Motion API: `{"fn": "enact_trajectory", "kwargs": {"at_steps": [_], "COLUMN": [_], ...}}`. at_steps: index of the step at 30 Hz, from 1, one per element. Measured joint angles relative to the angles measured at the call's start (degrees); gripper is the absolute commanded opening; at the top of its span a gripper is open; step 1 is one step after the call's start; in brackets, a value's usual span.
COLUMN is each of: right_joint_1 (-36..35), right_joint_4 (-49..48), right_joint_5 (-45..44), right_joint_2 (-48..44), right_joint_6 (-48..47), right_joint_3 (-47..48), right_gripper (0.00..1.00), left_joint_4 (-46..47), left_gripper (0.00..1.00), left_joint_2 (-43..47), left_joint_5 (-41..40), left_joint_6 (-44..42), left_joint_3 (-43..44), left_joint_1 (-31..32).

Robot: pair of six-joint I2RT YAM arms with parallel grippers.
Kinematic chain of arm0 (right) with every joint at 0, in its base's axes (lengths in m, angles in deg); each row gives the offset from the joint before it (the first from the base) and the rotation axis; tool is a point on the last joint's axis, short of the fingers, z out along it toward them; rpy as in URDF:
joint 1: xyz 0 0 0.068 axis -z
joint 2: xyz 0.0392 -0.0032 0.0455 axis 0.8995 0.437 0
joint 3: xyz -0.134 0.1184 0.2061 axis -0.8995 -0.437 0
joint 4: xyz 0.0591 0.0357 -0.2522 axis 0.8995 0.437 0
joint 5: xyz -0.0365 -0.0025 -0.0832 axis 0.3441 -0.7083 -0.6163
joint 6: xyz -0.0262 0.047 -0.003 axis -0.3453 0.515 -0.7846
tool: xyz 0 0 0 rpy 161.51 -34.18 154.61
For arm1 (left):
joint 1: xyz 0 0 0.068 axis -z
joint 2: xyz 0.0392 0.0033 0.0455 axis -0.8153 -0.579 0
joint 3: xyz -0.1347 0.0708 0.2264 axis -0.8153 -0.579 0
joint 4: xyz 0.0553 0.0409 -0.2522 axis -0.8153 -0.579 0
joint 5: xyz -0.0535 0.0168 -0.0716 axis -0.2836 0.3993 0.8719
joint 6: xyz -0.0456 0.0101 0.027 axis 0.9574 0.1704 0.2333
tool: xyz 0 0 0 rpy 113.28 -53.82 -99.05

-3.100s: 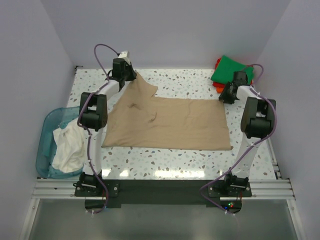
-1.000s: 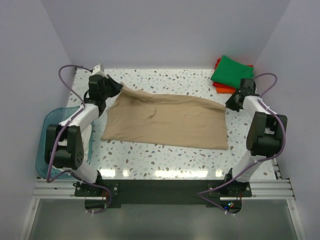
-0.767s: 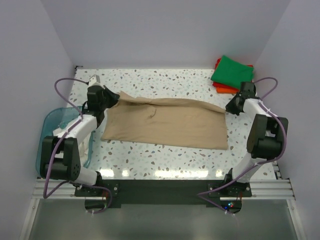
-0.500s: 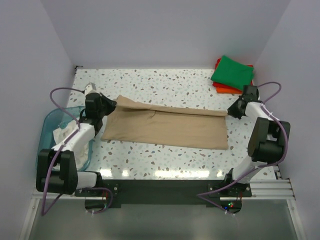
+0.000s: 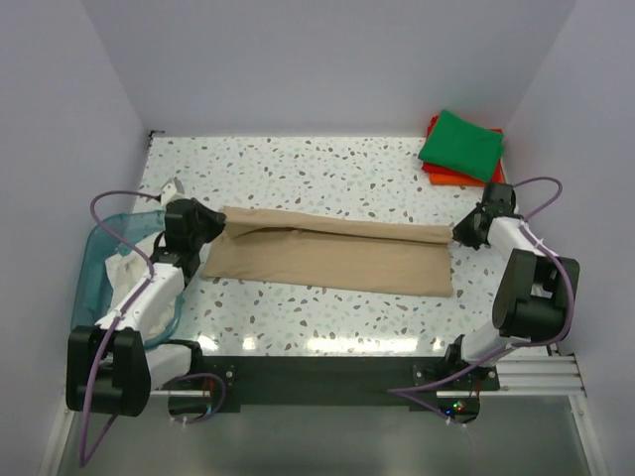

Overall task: Fold and stack the t-shirts
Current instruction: Fold the tshirt

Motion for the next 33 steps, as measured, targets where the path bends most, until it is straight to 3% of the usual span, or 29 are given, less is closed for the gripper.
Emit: {"fn": "enact_trajectory", "kwargs": {"at_steps": [18, 20, 22, 24, 25, 26, 27, 29, 33], "right_joint_1": [0.1, 0.1, 0.2, 0.5, 0.7, 0.8, 0.8, 0.9, 0.8], "right_joint_4": [-1.4, -1.7, -2.2, -2.4, -2.4, -2.3, -2.2, -2.2, -2.4], "right_joint_5": [0.0, 0.0, 0.5, 1.3, 1.6, 1.7, 2.0, 2.7, 4.7], "right_joint_2": [-8.8, -9.2, -9.9, -11.1, -12.2, -12.7, -13.6, -15.3, -18.9], "right_joint_6": [0.8, 0.8, 1.1, 1.2, 1.1, 1.3, 1.1, 1.0, 0.7], "right_joint_3": [-7.7, -8.5, -9.7, -11.2, -12.1, -12.3, -12.6, -12.7, -12.7], "right_gripper": [0.0, 0.04, 0.15, 0.3, 0.36, 0.36, 0.41, 0.43, 0.43], "left_joint_4": [-4.7, -5.1, -5.4, -5.5, -5.5, -5.6, -5.3, -5.0, -4.5], "left_gripper": [0.0, 0.0, 0.01, 0.17, 0.31, 0.31, 0.42, 0.53, 0.57], "left_joint_2": [2.8, 3.1, 3.8, 4.5, 5.0, 5.3, 5.8, 7.3, 10.3], "left_joint_5": [-4.2, -4.6, -5.1, -5.2, -5.2, -5.2, -5.0, -4.6, -3.7], "left_joint_6": [0.2, 0.5, 0.5, 0.5, 0.5, 0.7, 0.9, 0.9, 1.6], "left_joint_3": [-2.5, -2.9, -3.7, -4.7, -5.4, -6.1, -7.0, -8.8, -11.7], "left_joint_1": [0.0, 0.0, 0.0, 0.0, 0.0, 0.0, 0.0, 0.0, 0.0]}}
